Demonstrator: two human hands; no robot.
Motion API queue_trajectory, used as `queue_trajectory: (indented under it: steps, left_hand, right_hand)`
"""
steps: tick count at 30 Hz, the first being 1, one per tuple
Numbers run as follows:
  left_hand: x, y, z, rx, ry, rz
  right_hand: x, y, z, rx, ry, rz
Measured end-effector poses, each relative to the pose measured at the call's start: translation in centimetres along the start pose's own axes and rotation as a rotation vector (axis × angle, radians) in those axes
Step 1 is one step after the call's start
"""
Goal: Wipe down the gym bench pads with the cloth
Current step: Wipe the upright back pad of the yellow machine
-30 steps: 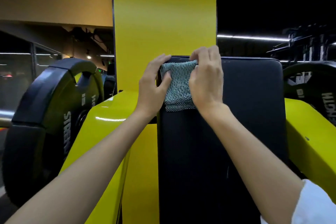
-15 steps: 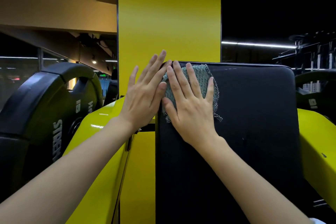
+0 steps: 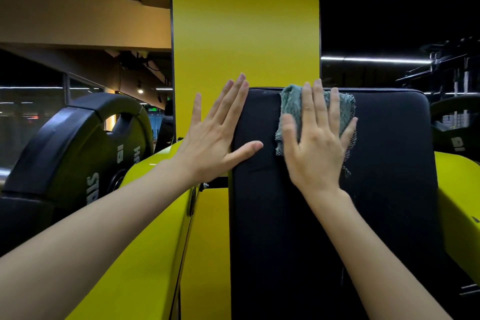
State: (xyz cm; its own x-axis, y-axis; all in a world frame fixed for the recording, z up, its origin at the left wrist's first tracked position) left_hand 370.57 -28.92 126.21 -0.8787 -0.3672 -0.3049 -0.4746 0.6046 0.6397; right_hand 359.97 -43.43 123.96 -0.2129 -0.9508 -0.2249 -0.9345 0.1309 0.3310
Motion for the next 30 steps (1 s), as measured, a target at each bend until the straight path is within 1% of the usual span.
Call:
queue_trajectory:
  steps: [2,5,10,14,17,22,27,30]
  left_hand:
    - [-0.1,0.2,0.0,-0.055,-0.027,-0.007]
    - [-0.2,0.6,0.0,-0.103,-0.061,-0.036]
    - [-0.3,0.6,-0.1,-0.119,-0.079,-0.064]
    - [0.0,0.6,0.0,-0.115,-0.064,-0.077]
    - [0.1,0.9,0.2,-0.141,-0.046,-0.101]
    - [0.0,0.8,0.1,-0.166,-0.044,-0.081]
    - [0.0,0.6,0.0,-0.170,-0.046,-0.055]
    - [0.0,0.6,0.0,-0.163,-0.056,-0.036]
  right_hand:
    - [-1.1,-0.5,0.1,-0.001,0.011,0.028]
    - [-2.6,-1.2,0.2,0.029,0.082,0.023]
    - [-5.7,-2.0,0.6,0.011,0.284,-0.092]
    - [-3.7,-1.5,0.1,-0.031,0.374,0.036]
    - [-1.4,-0.5,-0.7,-0.031,0.329,0.033]
    - [3.1,1.1,-0.8,0.027,0.116,-0.001]
    - [0.4,-0.3,-0.6,0.072,0.028,-0.025]
    - [-2.3,-1.1,-0.4,0.061,0.090,-0.029]
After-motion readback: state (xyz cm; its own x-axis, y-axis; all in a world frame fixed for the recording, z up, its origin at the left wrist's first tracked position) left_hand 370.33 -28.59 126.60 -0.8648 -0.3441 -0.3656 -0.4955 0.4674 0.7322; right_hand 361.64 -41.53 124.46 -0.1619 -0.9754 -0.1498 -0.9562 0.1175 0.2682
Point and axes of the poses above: each hand's wrist, its own z-axis away from the middle knuckle, its own y-axis out of the back of the hand, x = y × z, the point moved 3 cm from there along -z, towards the middle knuckle, and after that the axes turned 15 degrees about -x, right-handed, at the moved point
